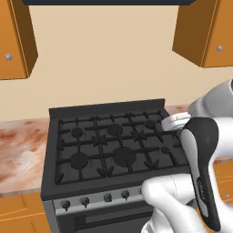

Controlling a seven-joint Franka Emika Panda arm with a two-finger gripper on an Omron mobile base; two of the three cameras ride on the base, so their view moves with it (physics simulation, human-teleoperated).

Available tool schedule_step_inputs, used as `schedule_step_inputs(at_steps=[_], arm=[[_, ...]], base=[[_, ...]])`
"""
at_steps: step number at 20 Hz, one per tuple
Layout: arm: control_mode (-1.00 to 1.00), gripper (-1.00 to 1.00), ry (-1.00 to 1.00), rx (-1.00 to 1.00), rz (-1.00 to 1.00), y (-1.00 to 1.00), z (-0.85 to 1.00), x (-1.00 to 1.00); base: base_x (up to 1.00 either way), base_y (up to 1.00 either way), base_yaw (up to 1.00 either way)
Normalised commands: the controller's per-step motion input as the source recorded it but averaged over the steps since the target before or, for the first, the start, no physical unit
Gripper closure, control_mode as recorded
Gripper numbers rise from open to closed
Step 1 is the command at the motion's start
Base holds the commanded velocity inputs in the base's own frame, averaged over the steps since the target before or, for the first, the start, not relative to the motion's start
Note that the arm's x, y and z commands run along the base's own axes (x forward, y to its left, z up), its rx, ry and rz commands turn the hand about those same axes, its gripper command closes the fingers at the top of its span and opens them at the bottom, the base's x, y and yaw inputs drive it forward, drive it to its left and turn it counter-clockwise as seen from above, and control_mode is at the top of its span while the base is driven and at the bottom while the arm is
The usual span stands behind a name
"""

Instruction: Navigate to the toaster oven.

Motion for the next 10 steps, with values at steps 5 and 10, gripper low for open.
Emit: schedule_step_inputs(at_steps=[5, 10], arm=[[-1.00, -1.00, -0.31, 0.00, -0.03, -0.09, 0.62, -0.83], [-1.00, -1.00, -0.26, 0.00, -0.06, -0.04, 0.72, -0.84]], base=[[0.00, 0.00, 0.00], [0.00, 0.00, 0.00]])
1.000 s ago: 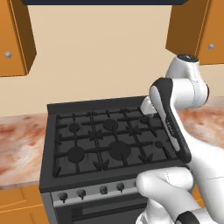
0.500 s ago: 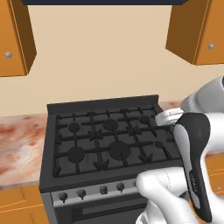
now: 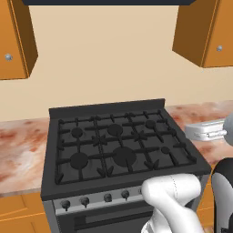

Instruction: Navigate to the toaster oven.

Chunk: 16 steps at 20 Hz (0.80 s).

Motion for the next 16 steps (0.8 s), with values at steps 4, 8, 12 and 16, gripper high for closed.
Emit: schedule_step_inputs(at_steps=[4, 8, 12, 16], arm=[[1.00, -1.00, -0.04, 0.00, -0.01, 0.00, 0.16, -0.15], [1.00, -1.00, 0.00, 0.00, 0.00, 0.00, 0.00, 0.00], [1.00, -1.00, 0.00, 0.00, 0.00, 0.00, 0.00, 0.00], [1.00, -1.00, 0.00, 0.00, 0.00, 0.00, 0.00, 0.00]], base=[[-0.31, -0.03, -0.02], [-0.10, -0.09, -0.03], [-0.53, 0.62, 0.21], [-0.13, 0.42, 0.90]])
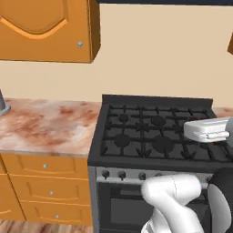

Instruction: Navigate to the toaster oven.

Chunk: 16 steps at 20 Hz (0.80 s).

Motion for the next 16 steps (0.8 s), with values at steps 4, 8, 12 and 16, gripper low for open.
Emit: schedule_step_inputs(at_steps=[4, 8, 12, 16], arm=[[1.00, -1.00, 0.00, 0.00, 0.00, 0.00, 0.00, 0.00], [1.00, -1.00, 0.00, 0.00, 0.00, 0.00, 0.00, 0.00], [1.00, -1.00, 0.00, 0.00, 0.00, 0.00, 0.00, 0.00], [1.00, -1.00, 0.00, 0.00, 0.00, 0.00, 0.00, 0.00]], base=[[0.00, 0.13, 1.00], [0.00, 0.07, 1.00], [0.00, 0.11, 1.00], [0.01, 0.71, 0.87]])
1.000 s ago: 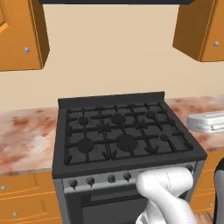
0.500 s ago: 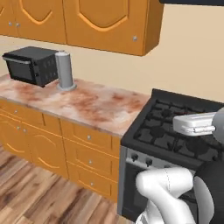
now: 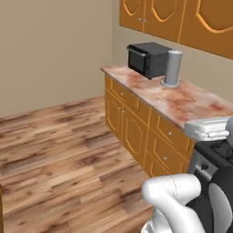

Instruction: Navigate to the toaster oven.

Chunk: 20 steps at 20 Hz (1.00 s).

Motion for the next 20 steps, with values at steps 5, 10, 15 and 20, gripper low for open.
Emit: schedule_step_inputs(at_steps=[5, 10, 15, 20], arm=[[1.00, -1.00, 0.00, 0.00, 0.00, 0.00, 0.00, 0.00], [1.00, -1.00, 0.00, 0.00, 0.00, 0.00, 0.00, 0.00], [1.00, -1.00, 0.00, 0.00, 0.00, 0.00, 0.00, 0.00], [1.00, -1.00, 0.00, 0.00, 0.00, 0.00, 0.00, 0.00]], base=[[0.91, 1.00, 0.23], [1.00, 0.94, -0.07], [1.00, 0.61, -0.27], [1.00, 0.48, -0.44]])
